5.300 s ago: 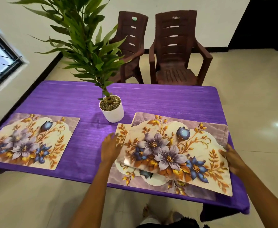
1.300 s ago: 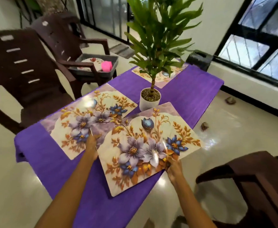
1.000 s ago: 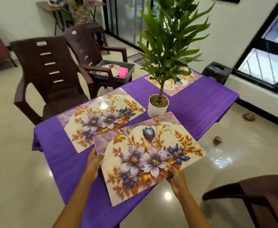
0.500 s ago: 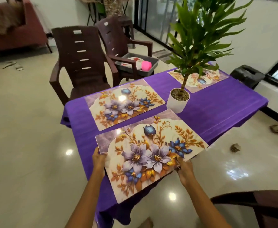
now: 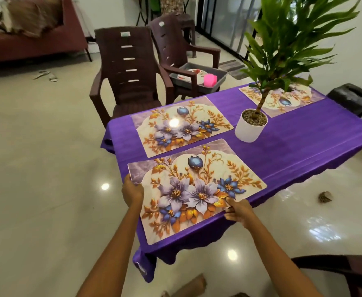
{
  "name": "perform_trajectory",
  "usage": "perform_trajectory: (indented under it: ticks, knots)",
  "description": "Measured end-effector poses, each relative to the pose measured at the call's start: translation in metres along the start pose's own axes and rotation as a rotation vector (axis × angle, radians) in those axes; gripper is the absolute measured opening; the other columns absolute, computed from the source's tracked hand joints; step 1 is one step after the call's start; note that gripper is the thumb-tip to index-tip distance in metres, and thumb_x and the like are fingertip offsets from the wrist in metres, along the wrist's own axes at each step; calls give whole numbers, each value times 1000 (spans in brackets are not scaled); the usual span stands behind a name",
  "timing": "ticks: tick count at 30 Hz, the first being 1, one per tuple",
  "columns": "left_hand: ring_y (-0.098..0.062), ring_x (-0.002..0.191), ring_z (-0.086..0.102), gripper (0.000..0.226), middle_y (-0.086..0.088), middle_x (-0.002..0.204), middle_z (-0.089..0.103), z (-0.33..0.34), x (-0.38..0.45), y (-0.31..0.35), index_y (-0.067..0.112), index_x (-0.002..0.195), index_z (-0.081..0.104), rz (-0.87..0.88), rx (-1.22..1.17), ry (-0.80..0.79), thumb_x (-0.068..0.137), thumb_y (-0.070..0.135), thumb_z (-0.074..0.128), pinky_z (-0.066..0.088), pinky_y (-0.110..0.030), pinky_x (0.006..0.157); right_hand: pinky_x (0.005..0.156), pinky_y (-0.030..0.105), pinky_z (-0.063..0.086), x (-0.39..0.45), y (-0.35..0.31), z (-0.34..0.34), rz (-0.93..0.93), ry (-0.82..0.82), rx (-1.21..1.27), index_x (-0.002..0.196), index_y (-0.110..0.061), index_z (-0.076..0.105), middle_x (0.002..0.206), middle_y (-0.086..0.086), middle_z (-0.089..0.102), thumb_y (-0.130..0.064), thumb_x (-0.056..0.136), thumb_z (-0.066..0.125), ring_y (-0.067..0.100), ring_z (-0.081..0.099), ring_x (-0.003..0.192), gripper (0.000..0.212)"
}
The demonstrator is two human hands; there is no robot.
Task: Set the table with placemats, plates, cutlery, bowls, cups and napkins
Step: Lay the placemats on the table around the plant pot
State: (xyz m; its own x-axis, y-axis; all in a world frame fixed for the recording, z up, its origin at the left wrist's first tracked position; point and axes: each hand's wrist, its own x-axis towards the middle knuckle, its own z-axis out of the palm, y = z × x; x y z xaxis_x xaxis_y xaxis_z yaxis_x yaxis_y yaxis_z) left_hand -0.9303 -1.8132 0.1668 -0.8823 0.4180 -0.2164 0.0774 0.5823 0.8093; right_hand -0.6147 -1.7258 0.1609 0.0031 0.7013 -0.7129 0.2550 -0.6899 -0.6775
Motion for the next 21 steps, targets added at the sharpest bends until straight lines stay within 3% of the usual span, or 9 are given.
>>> perform_trajectory:
  ticks: [7,11,15,18,21]
  knots:
    - [-38,103,59,24,-21,114,63,-6,-1,-5,0,112,58,-67,-86,49,88,2,58,47,-38,86,41,27,52,1,-10,-5,-18,48,-262,94,5,58,68,16,60,-29,88,66,25,59,52,36]
    - [-37,103,59,24,-20,115,62,-9,-6,-3,2,113,57,42,-45,95,90,4,57,48,-39,84,50,30,54,-4,-17,-4,-4,56,-403,72,1,58,62,16,62,-36,87,65,23,60,49,41]
    - [-33,101,58,30,-19,114,56,-8,-8,-9,6,119,58,186,37,145,89,3,59,49,-41,82,41,24,50,-11,-21,-2,-3,23,-363,68,3,59,56,14,60,-31,90,63,19,58,40,40]
    - [-35,96,61,29,-20,107,63,-9,-8,-12,5,116,62,174,-65,157,88,-1,57,49,-41,81,36,22,48,-15,-20,2,-11,13,-305,70,4,58,60,15,60,-28,90,63,16,57,35,38]
    - [-36,97,61,28,-20,108,65,-12,-10,-16,3,115,59,144,-89,156,88,-2,56,50,-41,81,40,24,50,-17,-14,2,-1,8,-279,73,4,59,64,17,62,-30,88,66,20,59,43,37]
